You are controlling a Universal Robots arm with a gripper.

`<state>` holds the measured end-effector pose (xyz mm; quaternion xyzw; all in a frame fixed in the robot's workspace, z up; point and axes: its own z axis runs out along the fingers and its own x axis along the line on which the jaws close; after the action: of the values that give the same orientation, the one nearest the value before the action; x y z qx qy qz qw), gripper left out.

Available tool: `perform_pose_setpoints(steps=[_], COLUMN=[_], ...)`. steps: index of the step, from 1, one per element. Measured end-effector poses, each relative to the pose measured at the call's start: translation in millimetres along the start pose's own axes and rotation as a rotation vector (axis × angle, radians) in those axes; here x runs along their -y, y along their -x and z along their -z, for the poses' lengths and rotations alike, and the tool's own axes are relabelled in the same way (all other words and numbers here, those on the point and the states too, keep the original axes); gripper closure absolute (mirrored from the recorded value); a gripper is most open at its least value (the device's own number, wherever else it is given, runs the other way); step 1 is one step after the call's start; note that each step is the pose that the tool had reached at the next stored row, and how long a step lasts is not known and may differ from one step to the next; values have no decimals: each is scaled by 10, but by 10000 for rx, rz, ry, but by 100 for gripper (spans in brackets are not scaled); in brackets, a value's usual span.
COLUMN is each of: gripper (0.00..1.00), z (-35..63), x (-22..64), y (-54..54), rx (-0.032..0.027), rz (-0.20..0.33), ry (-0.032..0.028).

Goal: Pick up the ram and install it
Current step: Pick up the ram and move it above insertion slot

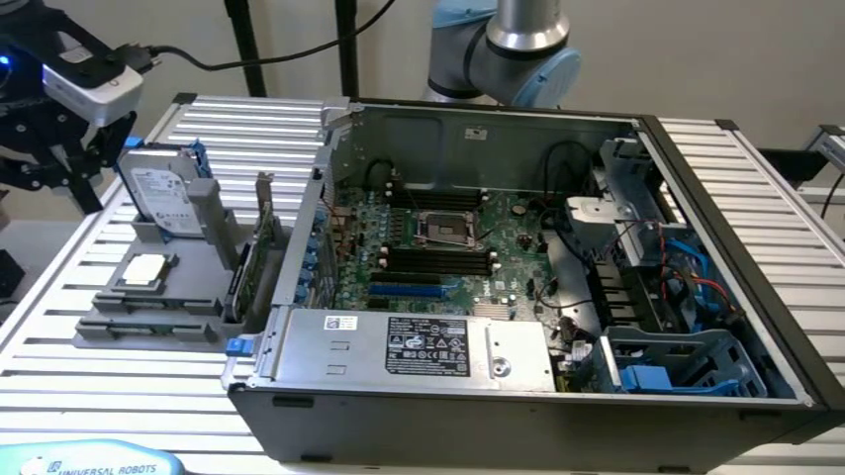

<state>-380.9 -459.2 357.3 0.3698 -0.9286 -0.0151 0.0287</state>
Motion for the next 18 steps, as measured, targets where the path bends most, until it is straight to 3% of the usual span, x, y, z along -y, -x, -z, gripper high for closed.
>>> perform_pose_setpoints(steps=[18], gripper=[89], z=[-47], x=[2], y=[2], rx=[-152], rz=[3280], ry=[-152])
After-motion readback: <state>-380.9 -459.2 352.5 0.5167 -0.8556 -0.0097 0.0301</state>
